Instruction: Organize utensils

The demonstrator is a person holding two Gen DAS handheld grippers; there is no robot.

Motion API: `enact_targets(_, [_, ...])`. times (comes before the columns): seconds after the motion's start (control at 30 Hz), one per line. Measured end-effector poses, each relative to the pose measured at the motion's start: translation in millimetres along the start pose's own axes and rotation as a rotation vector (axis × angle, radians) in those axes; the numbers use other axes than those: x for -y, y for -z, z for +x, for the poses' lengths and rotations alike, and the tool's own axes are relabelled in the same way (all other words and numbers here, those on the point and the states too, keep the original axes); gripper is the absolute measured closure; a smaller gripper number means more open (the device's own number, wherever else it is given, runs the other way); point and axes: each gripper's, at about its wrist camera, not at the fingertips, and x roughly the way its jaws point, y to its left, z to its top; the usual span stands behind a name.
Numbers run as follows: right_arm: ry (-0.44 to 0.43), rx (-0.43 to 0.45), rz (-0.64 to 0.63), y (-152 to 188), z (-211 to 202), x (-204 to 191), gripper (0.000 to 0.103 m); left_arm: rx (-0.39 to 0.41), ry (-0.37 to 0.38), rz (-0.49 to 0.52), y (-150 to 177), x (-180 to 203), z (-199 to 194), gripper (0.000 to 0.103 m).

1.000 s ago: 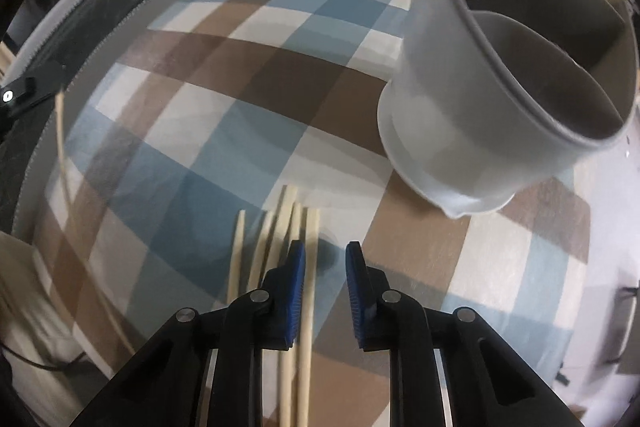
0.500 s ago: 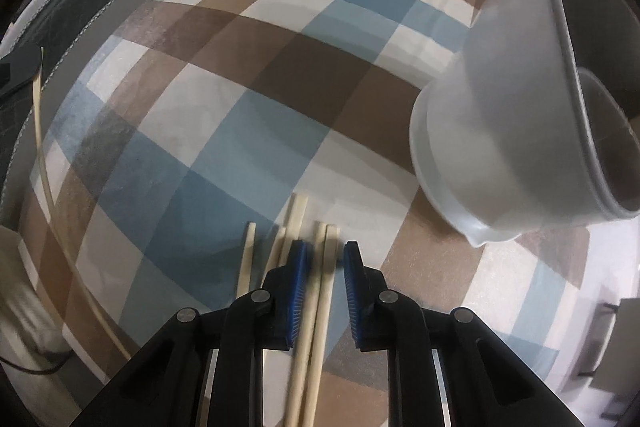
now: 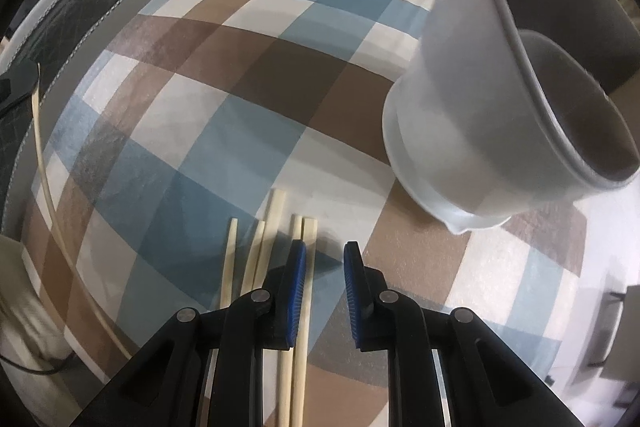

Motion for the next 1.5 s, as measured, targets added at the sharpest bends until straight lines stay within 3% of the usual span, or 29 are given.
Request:
enact_targets(0.47, [0.022,-0.019,-0.033,-3.0,3.0,-35.5,0.085,-0.003,0.008,-0.015,-1.4,-3.2,-1.1,0.101])
enact_targets(1.07, [-0.035,0.014,-0.01,4.6,0.2,-15.3,0.085,-0.001,0.0,-0.021,-1.2,-4.0,-0.4,0.101])
enact_targets(1.23, [-0.034,-0.023,-0.001,8.2,4.6,-6.0,0.085,-0.001,0.003,-0.022,-1.2,-4.1,-0.8,0.101])
enact_targets(1.5, [-0.006,-0.014,-0.03,7.1,3.3,-8.7,0.085,-0.001,0.004,-0.024,-1.1,-4.7,-0.7,0.101])
